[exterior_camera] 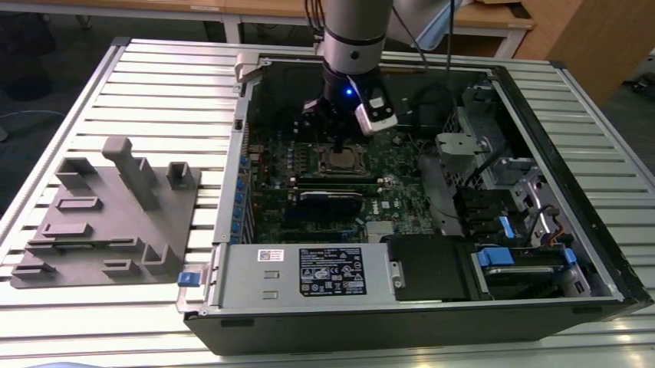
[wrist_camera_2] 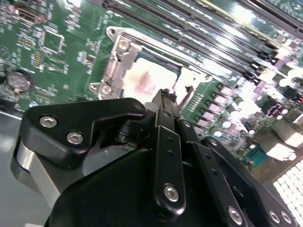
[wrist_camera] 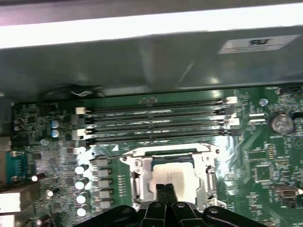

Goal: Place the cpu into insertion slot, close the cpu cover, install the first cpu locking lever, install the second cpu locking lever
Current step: 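Close the cpu cover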

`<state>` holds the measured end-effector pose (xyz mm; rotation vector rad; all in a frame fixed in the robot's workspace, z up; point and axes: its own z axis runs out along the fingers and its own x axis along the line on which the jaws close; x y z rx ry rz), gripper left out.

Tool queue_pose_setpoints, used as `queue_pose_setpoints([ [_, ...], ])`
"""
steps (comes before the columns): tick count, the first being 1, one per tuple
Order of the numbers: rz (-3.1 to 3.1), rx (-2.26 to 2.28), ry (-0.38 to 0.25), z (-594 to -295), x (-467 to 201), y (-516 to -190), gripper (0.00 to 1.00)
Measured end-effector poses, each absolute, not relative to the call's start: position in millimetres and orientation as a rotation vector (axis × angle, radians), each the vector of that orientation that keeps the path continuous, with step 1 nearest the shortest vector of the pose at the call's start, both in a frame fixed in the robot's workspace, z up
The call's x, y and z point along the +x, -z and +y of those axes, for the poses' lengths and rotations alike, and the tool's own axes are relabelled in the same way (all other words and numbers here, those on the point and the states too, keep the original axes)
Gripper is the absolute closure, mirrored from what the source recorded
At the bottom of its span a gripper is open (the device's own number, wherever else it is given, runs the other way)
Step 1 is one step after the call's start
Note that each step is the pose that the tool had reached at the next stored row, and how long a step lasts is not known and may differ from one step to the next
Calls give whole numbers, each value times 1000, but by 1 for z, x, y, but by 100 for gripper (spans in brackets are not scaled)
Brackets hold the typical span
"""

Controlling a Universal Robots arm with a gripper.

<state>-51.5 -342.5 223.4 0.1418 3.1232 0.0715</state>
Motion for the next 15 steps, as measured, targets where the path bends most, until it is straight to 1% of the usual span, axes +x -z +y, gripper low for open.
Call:
queue_pose_setpoints([
  [15,3123,142,-71,-342,-37,-223,89],
])
